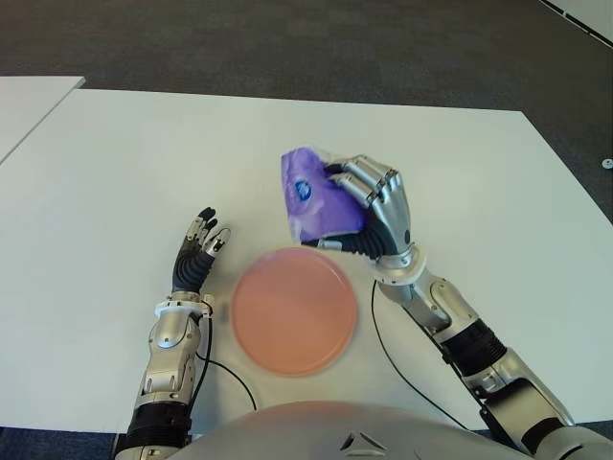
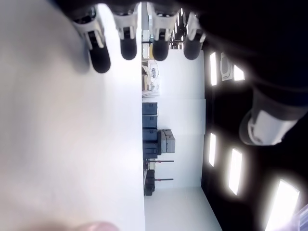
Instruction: Put the tissue paper into the plate.
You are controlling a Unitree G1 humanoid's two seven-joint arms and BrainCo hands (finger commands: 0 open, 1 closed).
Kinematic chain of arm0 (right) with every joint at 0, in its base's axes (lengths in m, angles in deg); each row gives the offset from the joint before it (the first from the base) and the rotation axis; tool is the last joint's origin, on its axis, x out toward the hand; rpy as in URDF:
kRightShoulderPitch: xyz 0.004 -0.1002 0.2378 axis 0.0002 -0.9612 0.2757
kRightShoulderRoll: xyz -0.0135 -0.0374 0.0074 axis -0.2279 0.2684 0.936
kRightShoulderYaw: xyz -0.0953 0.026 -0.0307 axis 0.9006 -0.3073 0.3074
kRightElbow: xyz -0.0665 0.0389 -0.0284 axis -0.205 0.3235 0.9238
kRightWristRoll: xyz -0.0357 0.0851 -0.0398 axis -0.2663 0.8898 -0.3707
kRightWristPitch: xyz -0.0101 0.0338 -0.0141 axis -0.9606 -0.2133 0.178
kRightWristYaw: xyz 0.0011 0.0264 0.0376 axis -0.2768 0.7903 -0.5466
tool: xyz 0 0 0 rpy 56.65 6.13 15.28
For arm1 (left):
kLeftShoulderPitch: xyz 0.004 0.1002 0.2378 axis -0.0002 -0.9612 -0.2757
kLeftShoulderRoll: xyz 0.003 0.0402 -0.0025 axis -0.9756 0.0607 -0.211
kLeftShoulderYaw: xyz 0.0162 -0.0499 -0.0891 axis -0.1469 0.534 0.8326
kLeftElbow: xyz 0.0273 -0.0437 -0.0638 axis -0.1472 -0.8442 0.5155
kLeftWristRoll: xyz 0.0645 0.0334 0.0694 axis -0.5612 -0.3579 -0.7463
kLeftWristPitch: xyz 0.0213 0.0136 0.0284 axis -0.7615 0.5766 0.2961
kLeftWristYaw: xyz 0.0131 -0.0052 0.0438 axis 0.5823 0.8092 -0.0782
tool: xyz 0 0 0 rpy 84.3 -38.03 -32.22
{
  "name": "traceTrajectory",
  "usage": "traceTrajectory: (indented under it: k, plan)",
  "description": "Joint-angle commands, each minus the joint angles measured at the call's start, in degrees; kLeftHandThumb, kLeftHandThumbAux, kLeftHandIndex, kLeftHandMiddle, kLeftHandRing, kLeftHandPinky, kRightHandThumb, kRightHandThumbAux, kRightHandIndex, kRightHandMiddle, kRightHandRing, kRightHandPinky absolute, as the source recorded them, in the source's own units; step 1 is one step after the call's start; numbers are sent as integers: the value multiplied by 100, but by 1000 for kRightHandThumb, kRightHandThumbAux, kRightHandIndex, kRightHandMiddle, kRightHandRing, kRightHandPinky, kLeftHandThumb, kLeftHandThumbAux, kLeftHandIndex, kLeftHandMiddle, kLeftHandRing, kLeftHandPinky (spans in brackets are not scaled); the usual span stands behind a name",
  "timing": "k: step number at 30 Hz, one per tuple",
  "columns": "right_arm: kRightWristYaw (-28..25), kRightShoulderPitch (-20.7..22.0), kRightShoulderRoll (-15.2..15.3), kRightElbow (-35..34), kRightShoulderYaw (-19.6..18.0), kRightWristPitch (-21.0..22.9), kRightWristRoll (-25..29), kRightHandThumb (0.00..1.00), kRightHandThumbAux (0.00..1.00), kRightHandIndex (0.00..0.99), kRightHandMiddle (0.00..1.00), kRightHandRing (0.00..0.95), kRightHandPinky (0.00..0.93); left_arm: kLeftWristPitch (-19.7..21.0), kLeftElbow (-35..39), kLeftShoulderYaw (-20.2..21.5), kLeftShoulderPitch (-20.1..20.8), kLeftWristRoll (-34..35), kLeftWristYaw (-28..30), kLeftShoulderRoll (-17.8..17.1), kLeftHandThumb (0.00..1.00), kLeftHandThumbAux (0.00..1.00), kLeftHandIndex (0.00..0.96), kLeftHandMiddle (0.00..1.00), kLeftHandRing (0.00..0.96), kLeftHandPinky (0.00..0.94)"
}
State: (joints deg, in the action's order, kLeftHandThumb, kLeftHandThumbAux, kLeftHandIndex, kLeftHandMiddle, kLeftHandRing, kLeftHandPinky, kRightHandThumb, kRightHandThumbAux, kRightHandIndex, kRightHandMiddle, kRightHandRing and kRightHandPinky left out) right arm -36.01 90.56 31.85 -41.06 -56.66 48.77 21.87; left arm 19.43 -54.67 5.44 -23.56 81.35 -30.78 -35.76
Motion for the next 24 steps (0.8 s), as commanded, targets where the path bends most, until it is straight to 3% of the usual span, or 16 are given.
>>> traceTrajectory:
  k: [1, 5, 12, 17, 24]
  plan:
    - [-618, -439, 298, -401, -106, -467, 160, 707, 722, 439, 793, 796, 802, 176, -106, -22, -144, 12, 79, -29, 0, 509, 0, 0, 0, 0]
    - [-1170, -599, 373, -481, -34, -688, 72, 707, 722, 439, 799, 797, 803, 178, -102, -26, -164, 18, 89, -46, 0, 506, 0, 0, 0, 0]
    - [-1555, -648, 367, -228, -57, -1193, 68, 705, 723, 438, 811, 798, 801, 148, -145, -24, -154, 25, 83, -71, 0, 504, 0, 0, 0, 0]
    - [-2257, -634, 410, -204, 65, -1259, 8, 707, 722, 438, 823, 807, 819, 114, -194, -27, -137, 13, 73, -74, 0, 503, 0, 0, 0, 0]
    - [-2573, -594, 305, 21, 108, -1389, -147, 711, 719, 438, 837, 827, 838, 105, -207, -43, -122, -10, 57, -77, 0, 504, 0, 0, 0, 0]
